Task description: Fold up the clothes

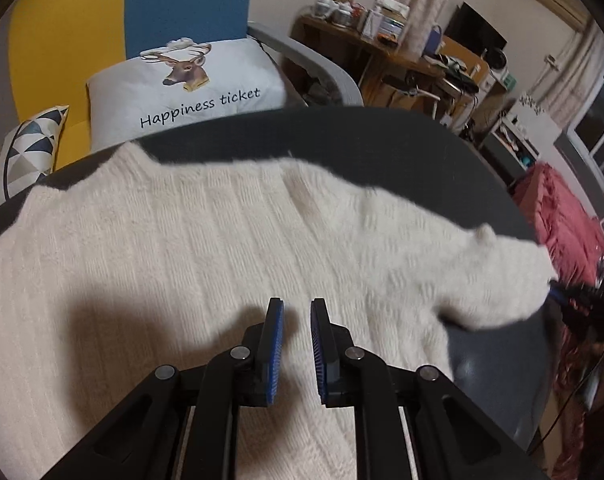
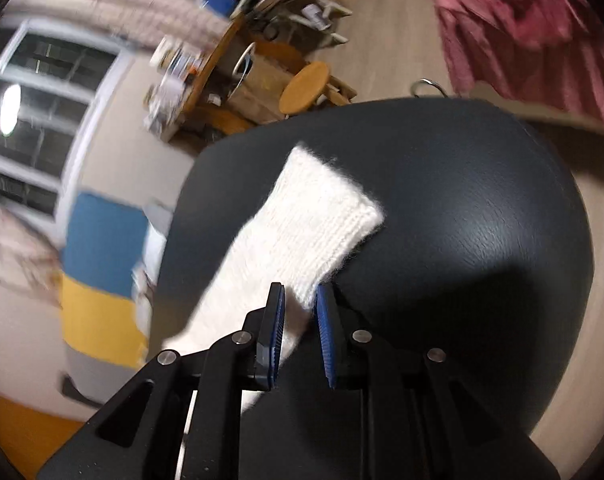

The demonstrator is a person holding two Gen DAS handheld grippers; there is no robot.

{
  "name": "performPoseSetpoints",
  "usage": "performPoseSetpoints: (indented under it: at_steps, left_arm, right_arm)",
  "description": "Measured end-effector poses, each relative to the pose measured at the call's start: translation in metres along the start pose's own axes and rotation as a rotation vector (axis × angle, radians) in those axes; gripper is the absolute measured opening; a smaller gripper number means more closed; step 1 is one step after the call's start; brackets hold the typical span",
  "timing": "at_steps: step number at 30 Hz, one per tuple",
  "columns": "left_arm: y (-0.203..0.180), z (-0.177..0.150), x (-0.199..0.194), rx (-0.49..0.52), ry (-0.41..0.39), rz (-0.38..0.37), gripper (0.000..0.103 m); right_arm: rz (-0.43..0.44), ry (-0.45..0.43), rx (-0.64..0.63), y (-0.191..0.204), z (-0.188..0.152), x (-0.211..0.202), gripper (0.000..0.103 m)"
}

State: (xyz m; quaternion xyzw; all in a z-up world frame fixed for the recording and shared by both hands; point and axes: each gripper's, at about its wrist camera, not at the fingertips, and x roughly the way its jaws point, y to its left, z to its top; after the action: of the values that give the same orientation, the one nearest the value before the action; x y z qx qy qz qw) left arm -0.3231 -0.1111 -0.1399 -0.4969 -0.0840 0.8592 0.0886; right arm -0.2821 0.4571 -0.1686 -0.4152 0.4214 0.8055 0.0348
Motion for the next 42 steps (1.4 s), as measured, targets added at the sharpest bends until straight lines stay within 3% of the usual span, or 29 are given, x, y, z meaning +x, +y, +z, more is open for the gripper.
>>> performPoseSetpoints:
  at_steps: [4, 6, 8, 11, 12, 14, 17, 19, 23, 27, 29, 33, 35, 37, 40, 42]
  left_arm:
    - [-0.013, 0.015, 0.002, 0.068, -0.026, 0.012, 0.013]
    - [-0.023, 0.021, 0.008, 0.115, -0.036, 0.037, 0.013]
    - [-0.026, 0.023, 0.034, 0.134, 0.057, 0.091, 0.013]
    - [-0.031, 0.020, 0.044, 0.165, 0.056, 0.124, 0.011]
    - [-0.031, 0.021, 0.043, 0.150, 0.063, 0.081, 0.011]
    - [-0.029, 0.024, 0.034, 0.114, 0.035, 0.017, 0.011]
    - [-0.031, 0.030, 0.027, 0.120, -0.003, 0.019, 0.011]
    - [-0.034, 0.035, 0.026, 0.118, -0.011, 0.028, 0.011]
    - [-0.035, 0.041, 0.034, 0.126, -0.003, 0.056, 0.011]
    - [-0.031, 0.049, 0.052, 0.156, 0.034, 0.108, 0.011]
    - [-0.030, 0.048, 0.064, 0.175, 0.073, 0.138, 0.013]
    - [-0.036, 0.048, 0.064, 0.211, 0.079, 0.167, 0.013]
    - [-0.036, 0.047, 0.060, 0.198, 0.076, 0.149, 0.013]
    - [-0.033, 0.040, 0.044, 0.148, 0.053, 0.054, 0.013]
    - [-0.040, 0.026, 0.019, 0.163, 0.002, -0.043, 0.013]
    - [-0.046, 0.015, 0.013, 0.164, 0.020, -0.098, 0.013]
  right_arm:
    - [-0.129, 0.007, -0.208, 0.027, 0.007, 0.000, 0.010]
    - [-0.170, -0.039, -0.286, 0.038, 0.010, -0.014, 0.006]
    - [-0.220, -0.099, -0.318, 0.039, 0.014, -0.030, 0.006]
    - [-0.269, -0.091, -0.306, 0.024, 0.016, -0.035, 0.006]
    - [-0.280, -0.078, -0.301, 0.019, 0.015, -0.035, 0.006]
    - [-0.189, -0.090, -0.298, 0.020, 0.009, -0.044, 0.007]
    - [0.023, -0.041, -0.294, 0.037, 0.006, -0.045, 0.010]
    - [0.046, 0.011, -0.388, 0.067, 0.003, -0.030, 0.010]
    - [-0.098, 0.154, -0.659, 0.132, -0.013, 0.023, 0.011]
    - [-0.387, 0.279, -0.888, 0.149, -0.043, 0.070, 0.011]
    - [-0.474, 0.279, -0.957, 0.145, -0.052, 0.070, 0.011]
    - [-0.598, 0.256, -0.977, 0.126, -0.053, 0.052, 0.012]
    - [-0.526, 0.236, -0.910, 0.121, -0.048, 0.042, 0.015]
    - [-0.433, 0.216, -0.831, 0.118, -0.043, 0.031, 0.015]
    - [-0.120, 0.239, -0.574, 0.112, -0.040, 0.010, 0.016]
    - [0.082, 0.304, -0.409, 0.110, -0.051, 0.009, 0.029]
